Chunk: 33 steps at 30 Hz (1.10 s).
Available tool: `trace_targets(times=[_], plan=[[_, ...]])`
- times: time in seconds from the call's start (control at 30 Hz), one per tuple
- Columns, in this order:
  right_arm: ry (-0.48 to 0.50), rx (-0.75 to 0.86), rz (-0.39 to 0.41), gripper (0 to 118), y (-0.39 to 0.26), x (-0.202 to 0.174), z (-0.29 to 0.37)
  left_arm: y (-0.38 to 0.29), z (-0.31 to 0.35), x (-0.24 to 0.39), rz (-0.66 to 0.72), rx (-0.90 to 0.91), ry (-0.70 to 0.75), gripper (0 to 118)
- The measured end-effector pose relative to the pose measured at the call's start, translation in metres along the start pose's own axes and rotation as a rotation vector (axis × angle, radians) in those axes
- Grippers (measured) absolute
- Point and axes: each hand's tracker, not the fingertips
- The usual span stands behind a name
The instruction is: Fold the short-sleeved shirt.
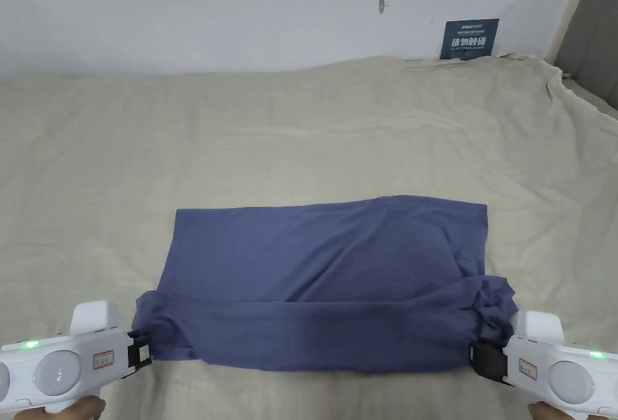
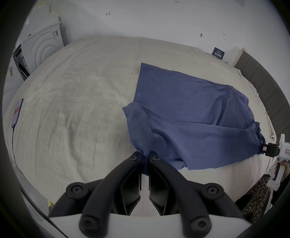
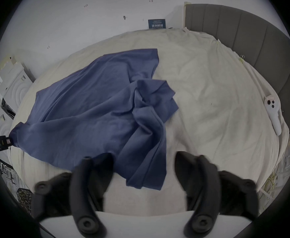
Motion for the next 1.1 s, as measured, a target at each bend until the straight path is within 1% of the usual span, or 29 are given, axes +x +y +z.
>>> trace_targets(times=[0.03, 0.1, 0.13, 0.17, 0.27, 0.3, 0.4, 0.43, 0.67, 0.87, 1.1], plan=[[0.017, 0.003, -0.007, 47, -0.002, -0.003, 0.006, -0.001, -0.001, 0.000, -0.001, -0.003, 0.001, 5], [0.028, 0.010, -0.007, 9, -0.003, -0.006, 0.011, -0.003, -0.003, -0.002, 0.001, -0.006, 0.005, 5], [0.012, 0.034, 0.007, 8, -0.003, -0.008, 0.016, -0.004, -0.003, -0.003, 0.005, -0.007, 0.005, 5], [0.019, 0.035, 0.010, 8, -0.003, -0.008, 0.022, -0.005, -0.003, -0.005, 0.009, -0.007, 0.005, 5], [0.051, 0.062, -0.032, 6, -0.003, -0.005, 0.040, -0.008, -0.002, -0.010, 0.034, -0.005, 0.002, 5], [0.054, 0.071, -0.027, 6, -0.003, 0.002, 0.043, -0.009, -0.001, -0.012, 0.041, -0.003, 0.002, 5], [0.051, 0.101, 0.003, 6, -0.002, 0.004, 0.061, -0.012, 0.005, -0.017, 0.054, 0.001, 0.004, 5], [0.057, 0.109, 0.005, 6, -0.002, 0.014, 0.061, -0.013, 0.008, -0.020, 0.057, 0.003, 0.000, 5], [0.076, 0.131, 0.015, 6, -0.017, 0.043, 0.088, -0.032, 0.033, -0.033, 0.078, 0.009, -0.026, 5], [0.077, 0.080, 0.018, 6, -0.046, 0.045, 0.096, -0.076, 0.044, -0.038, 0.085, -0.036, -0.041, 5], [0.020, -0.021, 0.006, 6, -0.070, 0.043, 0.064, -0.106, 0.019, -0.038, 0.119, -0.106, -0.014, 5]])
